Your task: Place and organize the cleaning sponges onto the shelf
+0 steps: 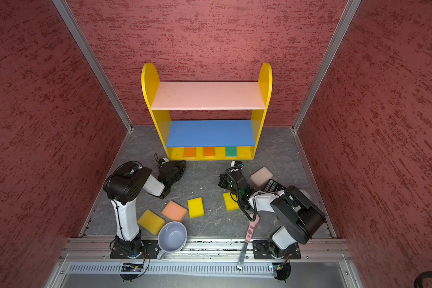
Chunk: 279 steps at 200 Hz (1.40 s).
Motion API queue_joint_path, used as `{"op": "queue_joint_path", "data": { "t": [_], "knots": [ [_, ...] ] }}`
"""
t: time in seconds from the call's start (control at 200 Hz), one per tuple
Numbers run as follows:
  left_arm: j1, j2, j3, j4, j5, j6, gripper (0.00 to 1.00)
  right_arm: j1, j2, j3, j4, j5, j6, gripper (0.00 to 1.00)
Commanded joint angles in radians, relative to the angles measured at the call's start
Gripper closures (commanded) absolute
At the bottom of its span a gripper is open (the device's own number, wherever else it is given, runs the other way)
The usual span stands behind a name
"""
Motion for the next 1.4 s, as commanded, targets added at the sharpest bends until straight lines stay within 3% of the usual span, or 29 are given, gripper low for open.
{"op": "queue_joint_path", "data": {
  "t": [0.0, 0.15, 0.331, 0.391, 0.551, 0.832, 1.007, 1.142, 1.293, 1.393],
  "knots": [
    [-0.006, -0.138, -0.071, -0.132, 0.018, 0.07, 0.67, -0.007, -0.053, -0.008, -0.026, -0.02, -0.035, 1.0],
    [-0.002, -0.422, -0.119, -0.342, -0.001, 0.159, 0.66, 0.002, -0.13, -0.006, -0.106, -0.013, -0.104, 1.0],
    [0.017, -0.751, -0.023, -0.918, -0.05, 0.267, 0.64, 0.028, -0.246, 0.063, -0.347, 0.061, -0.256, 1.0],
    [0.036, -0.825, 0.015, -1.089, -0.049, 0.306, 0.63, 0.03, -0.28, 0.103, -0.457, 0.092, -0.31, 0.95],
    [0.09, -0.981, 0.038, -1.307, -0.012, 0.374, 0.53, 0.03, -0.291, 0.22, -0.736, 0.148, -0.426, 0.85],
    [0.193, -1.116, 0.076, -1.474, 0.048, 0.443, 0.27, 0.027, -0.362, 0.275, -0.944, 0.26, -0.493, 0.58],
    [0.207, -1.096, 0.151, -1.53, 0.05, 0.515, 0.14, 0.026, -0.329, 0.295, -1.034, 0.161, -0.482, 0.57],
    [0.231, -1.095, 0.154, -1.502, 0.085, 0.528, 0.0, 0.02, -0.342, 0.277, -1.038, 0.168, -0.457, 0.57],
    [0.283, -1.093, 0.141, -1.448, 0.159, 0.534, 0.01, -0.006, -0.342, 0.296, -0.984, 0.124, -0.451, 0.6],
    [0.315, -1.105, 0.13, -1.424, 0.19, 0.542, 0.01, -0.075, -0.318, 0.286, -0.89, -0.006, -0.408, 0.64]
  ]
}}
